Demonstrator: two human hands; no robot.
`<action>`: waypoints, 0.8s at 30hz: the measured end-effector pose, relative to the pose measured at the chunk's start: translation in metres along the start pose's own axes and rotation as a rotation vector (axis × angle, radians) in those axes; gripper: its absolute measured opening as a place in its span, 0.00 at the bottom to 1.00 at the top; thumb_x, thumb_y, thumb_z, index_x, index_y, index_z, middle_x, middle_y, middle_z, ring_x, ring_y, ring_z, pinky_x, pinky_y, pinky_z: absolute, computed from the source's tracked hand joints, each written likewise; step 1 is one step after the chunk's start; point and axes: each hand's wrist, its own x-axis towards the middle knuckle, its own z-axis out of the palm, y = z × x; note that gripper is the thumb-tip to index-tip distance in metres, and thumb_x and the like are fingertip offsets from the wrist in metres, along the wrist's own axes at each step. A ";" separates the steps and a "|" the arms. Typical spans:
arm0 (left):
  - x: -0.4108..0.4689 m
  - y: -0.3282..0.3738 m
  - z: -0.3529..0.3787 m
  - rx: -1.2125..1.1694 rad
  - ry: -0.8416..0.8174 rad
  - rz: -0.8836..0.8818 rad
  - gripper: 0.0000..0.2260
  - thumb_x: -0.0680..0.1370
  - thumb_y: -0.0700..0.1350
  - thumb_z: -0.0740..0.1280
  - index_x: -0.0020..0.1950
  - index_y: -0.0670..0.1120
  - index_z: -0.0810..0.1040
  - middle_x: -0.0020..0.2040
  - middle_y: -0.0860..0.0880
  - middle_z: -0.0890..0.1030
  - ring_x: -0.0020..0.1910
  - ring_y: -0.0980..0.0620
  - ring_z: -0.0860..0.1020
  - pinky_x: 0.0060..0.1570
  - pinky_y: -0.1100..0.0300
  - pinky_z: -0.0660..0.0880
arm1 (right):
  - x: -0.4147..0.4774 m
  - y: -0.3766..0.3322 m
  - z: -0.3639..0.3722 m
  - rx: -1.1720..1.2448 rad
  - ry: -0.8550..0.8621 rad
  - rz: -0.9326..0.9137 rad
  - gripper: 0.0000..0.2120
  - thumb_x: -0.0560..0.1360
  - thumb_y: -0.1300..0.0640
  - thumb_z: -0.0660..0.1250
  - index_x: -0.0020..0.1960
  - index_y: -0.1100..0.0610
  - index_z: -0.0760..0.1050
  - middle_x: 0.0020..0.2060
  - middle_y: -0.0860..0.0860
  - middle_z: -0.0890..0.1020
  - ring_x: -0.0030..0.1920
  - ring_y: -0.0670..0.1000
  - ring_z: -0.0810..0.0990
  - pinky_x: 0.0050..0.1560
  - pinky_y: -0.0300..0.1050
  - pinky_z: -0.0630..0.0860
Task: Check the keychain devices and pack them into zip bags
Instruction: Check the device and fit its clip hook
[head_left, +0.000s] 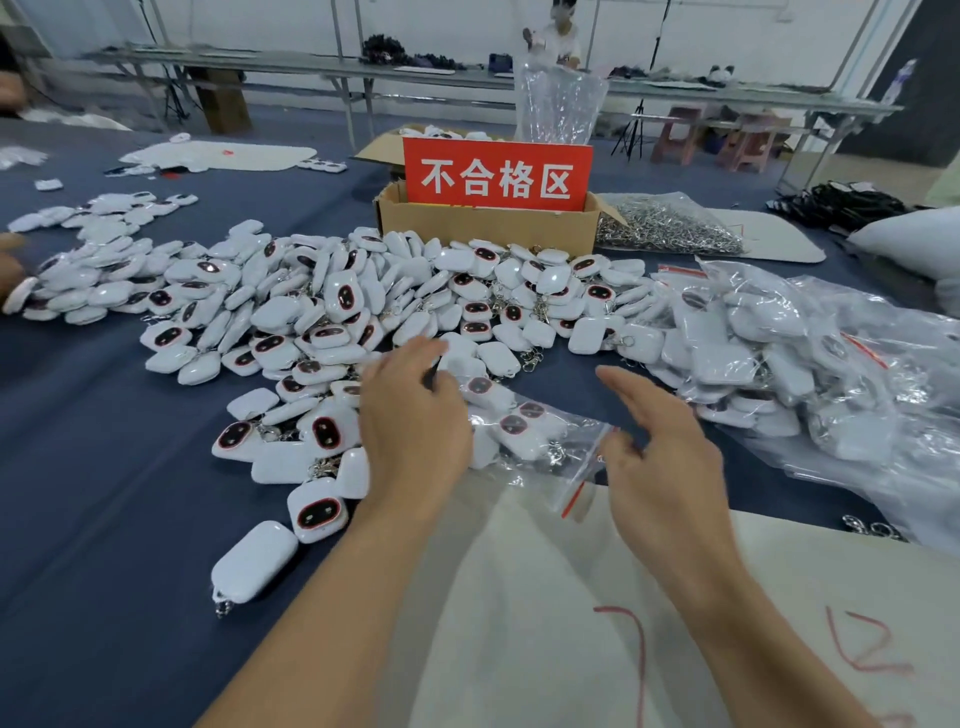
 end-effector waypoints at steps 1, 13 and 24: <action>-0.002 -0.001 0.003 0.094 -0.065 0.082 0.16 0.82 0.42 0.62 0.67 0.51 0.82 0.71 0.54 0.77 0.73 0.50 0.69 0.74 0.47 0.66 | 0.004 -0.004 0.004 0.000 -0.059 -0.020 0.28 0.79 0.64 0.64 0.72 0.38 0.74 0.65 0.39 0.76 0.54 0.25 0.73 0.51 0.19 0.65; -0.012 -0.007 0.008 0.651 -0.599 0.440 0.24 0.86 0.59 0.47 0.82 0.57 0.60 0.85 0.51 0.53 0.84 0.48 0.47 0.81 0.49 0.43 | 0.119 -0.058 0.091 -0.692 -0.591 -0.198 0.23 0.79 0.67 0.62 0.73 0.56 0.74 0.70 0.57 0.77 0.66 0.59 0.78 0.65 0.51 0.76; -0.015 -0.017 0.012 0.676 -0.596 0.466 0.33 0.81 0.68 0.47 0.84 0.56 0.53 0.86 0.50 0.47 0.84 0.49 0.42 0.80 0.50 0.38 | 0.090 -0.027 0.051 0.313 -0.060 0.270 0.17 0.81 0.68 0.59 0.60 0.56 0.83 0.45 0.56 0.85 0.35 0.51 0.84 0.46 0.48 0.85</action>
